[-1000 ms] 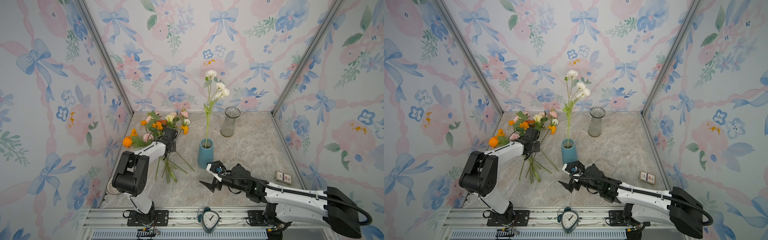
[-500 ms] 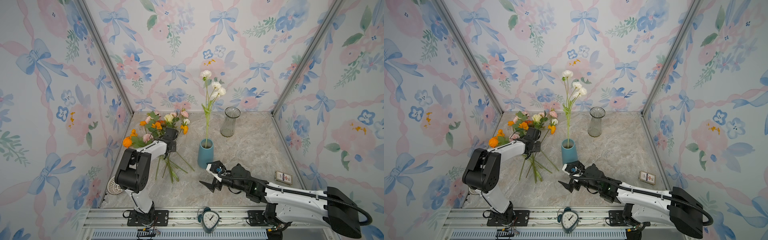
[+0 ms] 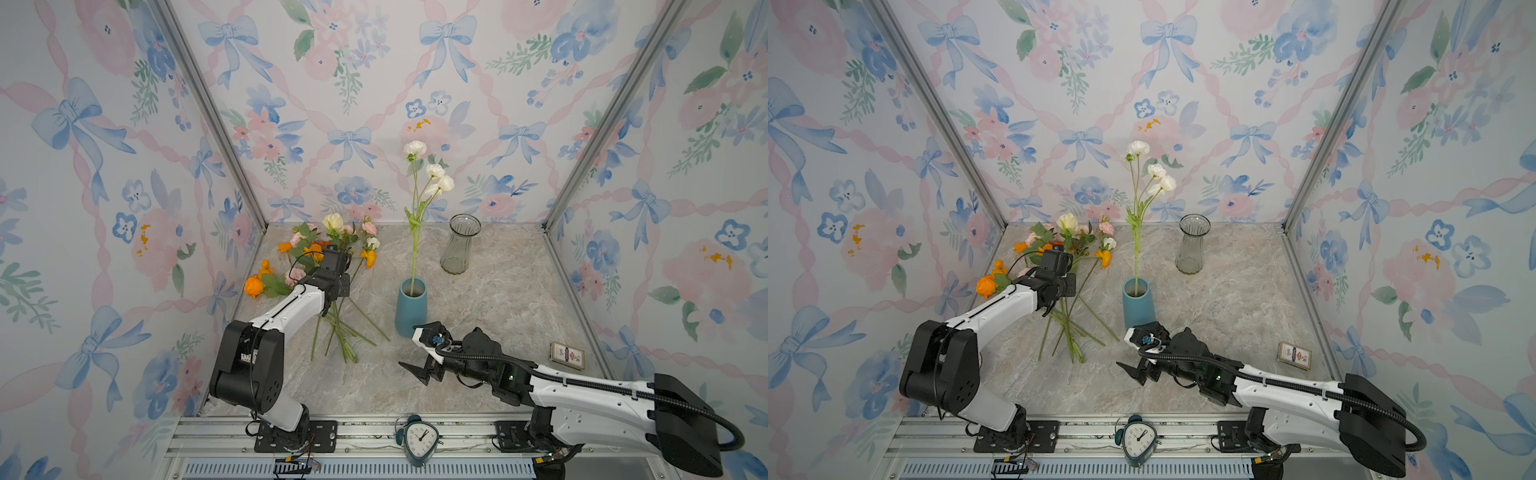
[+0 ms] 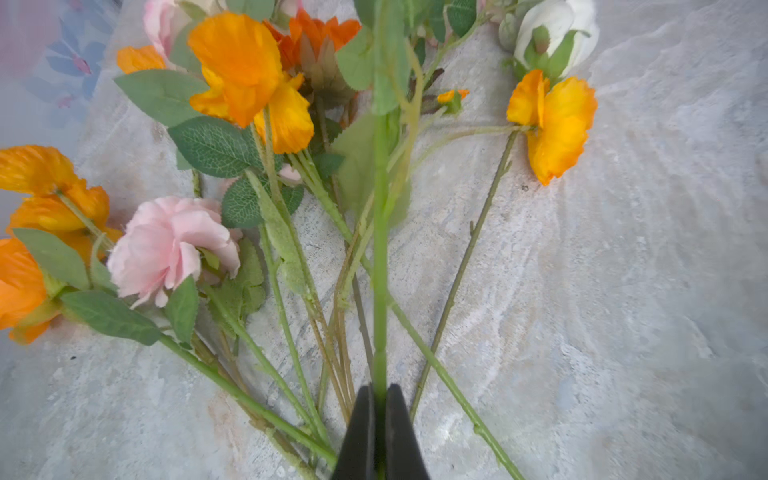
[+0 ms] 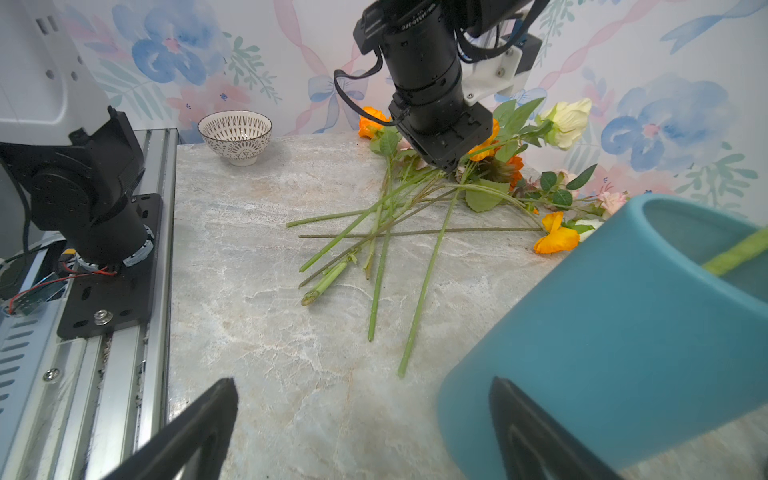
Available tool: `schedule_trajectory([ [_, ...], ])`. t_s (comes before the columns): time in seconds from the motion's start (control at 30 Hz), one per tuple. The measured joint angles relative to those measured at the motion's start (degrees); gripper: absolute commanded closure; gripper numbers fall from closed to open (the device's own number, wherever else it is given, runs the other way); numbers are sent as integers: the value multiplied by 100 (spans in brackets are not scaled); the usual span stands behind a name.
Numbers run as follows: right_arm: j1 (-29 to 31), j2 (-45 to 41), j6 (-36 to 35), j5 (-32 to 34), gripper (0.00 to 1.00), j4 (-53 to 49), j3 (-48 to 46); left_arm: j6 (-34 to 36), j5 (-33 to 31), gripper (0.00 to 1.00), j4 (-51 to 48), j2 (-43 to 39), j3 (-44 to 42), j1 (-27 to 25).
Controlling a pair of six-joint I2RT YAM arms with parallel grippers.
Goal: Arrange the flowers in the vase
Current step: 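Close the left gripper around the cream rose stem in the pile, then lift the cream rose with the left gripper above the teal vase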
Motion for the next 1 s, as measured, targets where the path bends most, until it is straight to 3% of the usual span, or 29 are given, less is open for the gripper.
schedule_trajectory([
  [0.23,-26,-92,2,11,3,-13,0,7,116,100,-166,-1104,-46,-127],
  [0.47,-680,-953,264,46,3,-26,-107,-4,-214,100,96,-2413,188,-1143],
  [0.6,-846,-1123,444,157,3,-15,-186,-101,-251,100,970,-3115,179,-1502],
  [0.77,-938,-946,608,234,3,-26,-197,-173,-225,100,2855,-3764,-343,-1891],
  [1.0,-944,-909,673,238,3,-26,-197,136,-225,100,4983,-3418,-629,-2463],
])
